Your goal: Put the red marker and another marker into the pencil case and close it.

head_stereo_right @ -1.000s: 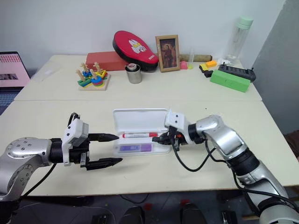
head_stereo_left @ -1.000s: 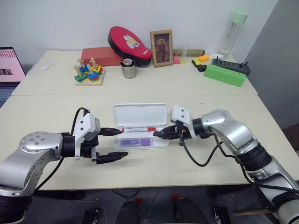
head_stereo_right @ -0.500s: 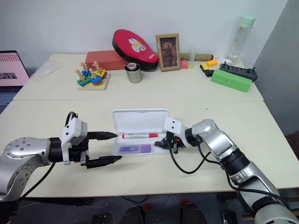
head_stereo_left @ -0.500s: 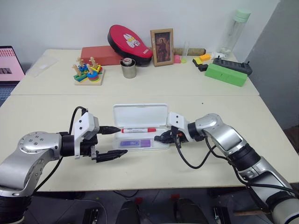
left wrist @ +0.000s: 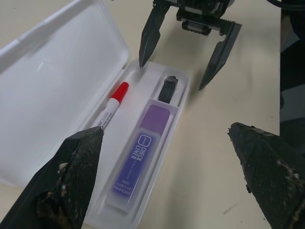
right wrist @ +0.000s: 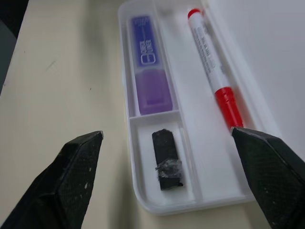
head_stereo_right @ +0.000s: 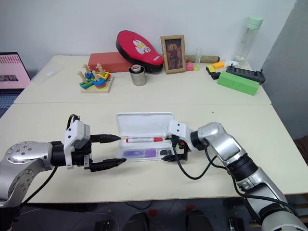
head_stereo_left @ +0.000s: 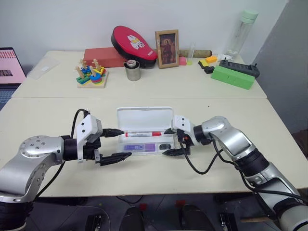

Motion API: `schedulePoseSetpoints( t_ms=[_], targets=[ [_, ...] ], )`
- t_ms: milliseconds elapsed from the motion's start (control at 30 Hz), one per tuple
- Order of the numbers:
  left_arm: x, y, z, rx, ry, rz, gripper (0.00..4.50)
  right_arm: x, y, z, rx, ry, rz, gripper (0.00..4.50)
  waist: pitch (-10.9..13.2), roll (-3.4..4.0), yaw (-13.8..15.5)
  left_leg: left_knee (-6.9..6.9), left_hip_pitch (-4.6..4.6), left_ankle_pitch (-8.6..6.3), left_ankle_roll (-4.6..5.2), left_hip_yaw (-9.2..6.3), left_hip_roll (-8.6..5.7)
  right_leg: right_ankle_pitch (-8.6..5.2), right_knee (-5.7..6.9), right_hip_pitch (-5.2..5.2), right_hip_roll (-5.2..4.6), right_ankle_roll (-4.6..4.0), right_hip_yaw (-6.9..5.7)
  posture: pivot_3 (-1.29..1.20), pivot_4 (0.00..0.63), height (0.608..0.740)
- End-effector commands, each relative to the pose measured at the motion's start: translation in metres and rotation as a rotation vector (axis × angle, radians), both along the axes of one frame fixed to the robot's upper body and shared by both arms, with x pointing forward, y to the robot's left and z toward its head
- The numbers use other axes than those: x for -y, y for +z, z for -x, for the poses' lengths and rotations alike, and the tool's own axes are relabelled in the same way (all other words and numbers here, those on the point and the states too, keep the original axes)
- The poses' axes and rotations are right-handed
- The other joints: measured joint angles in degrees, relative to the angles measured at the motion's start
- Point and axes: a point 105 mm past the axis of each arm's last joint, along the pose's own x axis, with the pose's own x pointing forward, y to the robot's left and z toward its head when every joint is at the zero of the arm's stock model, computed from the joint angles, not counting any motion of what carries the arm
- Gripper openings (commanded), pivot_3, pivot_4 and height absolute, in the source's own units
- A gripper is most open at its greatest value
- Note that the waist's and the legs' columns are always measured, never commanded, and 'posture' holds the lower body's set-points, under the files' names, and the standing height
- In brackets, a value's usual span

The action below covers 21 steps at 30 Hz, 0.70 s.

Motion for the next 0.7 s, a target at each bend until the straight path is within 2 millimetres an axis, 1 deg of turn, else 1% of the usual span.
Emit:
schedulePoseSetpoints(
  t_ms=[33, 133, 167, 233, 300, 333, 367, 400, 433, 467, 600, 700],
  targets=[
    [-0.003, 0.017, -0.007, 0.049, 0.066, 0.076, 4.5, -0.002, 0.048, -0.006, 0.085, 0.02, -0.111, 4.48, -0.02, -0.03, -0.03, 0.01, 0.0, 0.0, 0.0, 0.0, 0.01, 0.0, 0.02, 0.0, 0.0, 0.0, 0.0, 0.0, 0.15, 0.74],
    [-0.003, 0.025, -0.011, 0.07, 0.13, 0.149, 4.5, -0.004, 0.078, -0.018, 0.12, -0.014, -0.193, 4.48, 0.01, 0.01, -0.11, 0.02, 0.02, 0.0, 0.0, -0.01, 0.01, 0.0, 0.03, 0.01, 0.01, 0.0, 0.0, 0.0, 0.15, 0.74],
    [-0.004, 0.027, -0.012, 0.078, 0.157, 0.172, 4.5, -0.005, 0.088, -0.026, 0.141, -0.047, -0.223, 4.48, 0.01, 0.02, -0.14, 0.02, 0.02, 0.0, 0.0, -0.01, 0.01, 0.0, 0.03, 0.01, 0.01, 0.0, -0.01, 0.0, 0.15, 0.74],
    [-0.009, 0.032, -0.018, 0.11, 0.233, 0.213, 4.5, -0.009, 0.109, -0.05, 0.162, -0.165, -0.289, 4.48, 0.01, 0.01, -0.35, 0.03, 0.03, 0.0, 0.0, -0.01, 0.01, 0.01, 0.05, 0.02, 0.01, 0.01, 0.0, 0.0, 0.15, 0.74],
    [-0.011, 0.035, -0.022, 0.136, 0.29, 0.242, 4.5, -0.013, 0.118, -0.067, 0.159, -0.255, -0.32, 4.48, -0.04, -0.05, -0.45, 0.02, 0.05, 0.0, 0.0, -0.02, 0.01, 0.02, 0.08, 0.03, 0.02, 0.0, -0.01, 0.0, 0.15, 0.74],
    [-0.012, 0.037, -0.023, 0.149, 0.313, 0.258, 4.5, -0.014, 0.12, -0.077, 0.163, -0.311, -0.326, 4.31, -0.06, -0.08, -0.46, 0.01, 0.06, 0.0, 0.0, -0.03, 0.01, 0.02, 0.09, 0.02, 0.01, -0.01, -0.02, 0.0, 0.15, 0.74],
    [-0.013, 0.039, -0.025, 0.16, 0.336, 0.277, 4.5, -0.015, 0.118, -0.085, 0.16, -0.353, -0.319, 4.12, -0.05, -0.08, -0.48, 0.01, 0.07, 0.0, 0.0, -0.03, 0.01, 0.03, 0.1, 0.04, 0.01, -0.02, -0.03, 0.0, 0.15, 0.74],
    [-0.014, 0.041, -0.026, 0.169, 0.356, 0.296, 4.5, -0.017, 0.115, -0.09, 0.16, -0.377, -0.305, 4.04, -0.07, -0.1, -0.48, 0.0, 0.06, 0.0, 0.0, -0.03, 0.0, 0.03, 0.08, 0.04, 0.01, -0.02, -0.02, 0.0, 0.15, 0.74],
    [-0.014, 0.042, -0.027, 0.175, 0.368, 0.309, 4.5, -0.019, 0.111, -0.093, 0.164, -0.388, -0.29, 3.75, -0.07, -0.11, -0.38, 0.0, 0.05, 0.0, 0.0, -0.03, 0.0, 0.03, 0.07, 0.03, 0.01, -0.03, -0.02, 0.0, 0.15, 0.74],
    [-0.013, 0.044, -0.028, 0.182, 0.376, 0.321, 4.5, -0.021, 0.107, -0.096, 0.169, -0.396, -0.272, 3.55, -0.07, -0.11, -0.31, 0.0, 0.03, 0.0, 0.0, -0.03, -0.01, 0.03, 0.06, 0.04, 0.0, -0.03, -0.02, 0.0, 0.15, 0.74],
    [-0.014, 0.053, -0.027, 0.206, 0.403, 0.356, 4.5, -0.027, 0.093, -0.104, 0.189, -0.426, -0.219, 2.72, -0.05, -0.08, -0.05, -0.02, -0.02, 0.0, -0.01, -0.03, -0.04, 0.04, 0.03, 0.02, -0.04, -0.04, -0.04, 0.0, 0.15, 0.74],
    [-0.014, 0.061, -0.026, 0.217, 0.404, 0.396, 4.5, -0.031, 0.084, -0.107, 0.199, -0.424, -0.183, 2.09, -0.04, -0.07, -0.22, -0.03, -0.02, 0.0, -0.01, -0.03, -0.03, 0.04, 0.06, 0.0, -0.03, -0.04, -0.04, 0.0, 0.15, 0.74]
  ],
)
